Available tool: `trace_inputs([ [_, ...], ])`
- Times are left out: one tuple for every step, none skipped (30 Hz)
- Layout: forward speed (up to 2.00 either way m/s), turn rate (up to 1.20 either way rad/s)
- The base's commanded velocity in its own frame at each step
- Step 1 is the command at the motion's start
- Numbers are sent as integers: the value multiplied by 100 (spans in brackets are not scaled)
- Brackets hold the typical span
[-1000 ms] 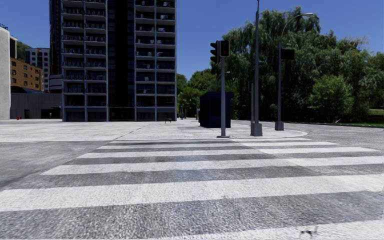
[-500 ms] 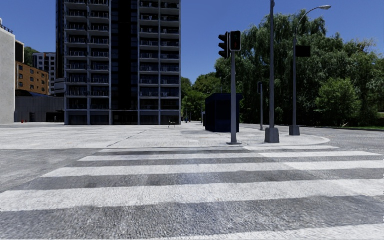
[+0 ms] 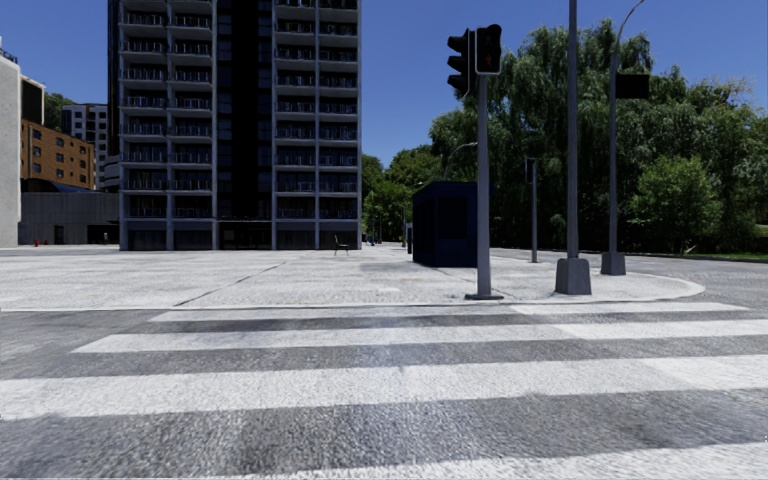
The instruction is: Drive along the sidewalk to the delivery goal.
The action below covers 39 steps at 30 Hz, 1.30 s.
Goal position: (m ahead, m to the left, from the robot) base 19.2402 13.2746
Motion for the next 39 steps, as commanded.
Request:
trace_inputs([
  [200, 0],
  [200, 0],
  [200, 0],
  [200, 0],
  [200, 0],
  [200, 0],
  [200, 0],
  [200, 0],
  [200, 0],
  [200, 0],
  [200, 1],
  [200, 10],
  [200, 23],
  [200, 42],
  [200, 42],
  [200, 55],
  [200, 60],
  [200, 59],
  [200, 59],
  [200, 13],
  [200, 2],
  [200, 0],
  [200, 0],
  [200, 0],
  [200, 0],
  [200, 0],
  [200, 0],
  [200, 0],
  [200, 0],
  [200, 0],
  [200, 0],
  [200, 0],
  [200, 0],
  [200, 0],
  [200, 0],
  [200, 0],
  [200, 0],
  [200, 0],
  [200, 0],
])
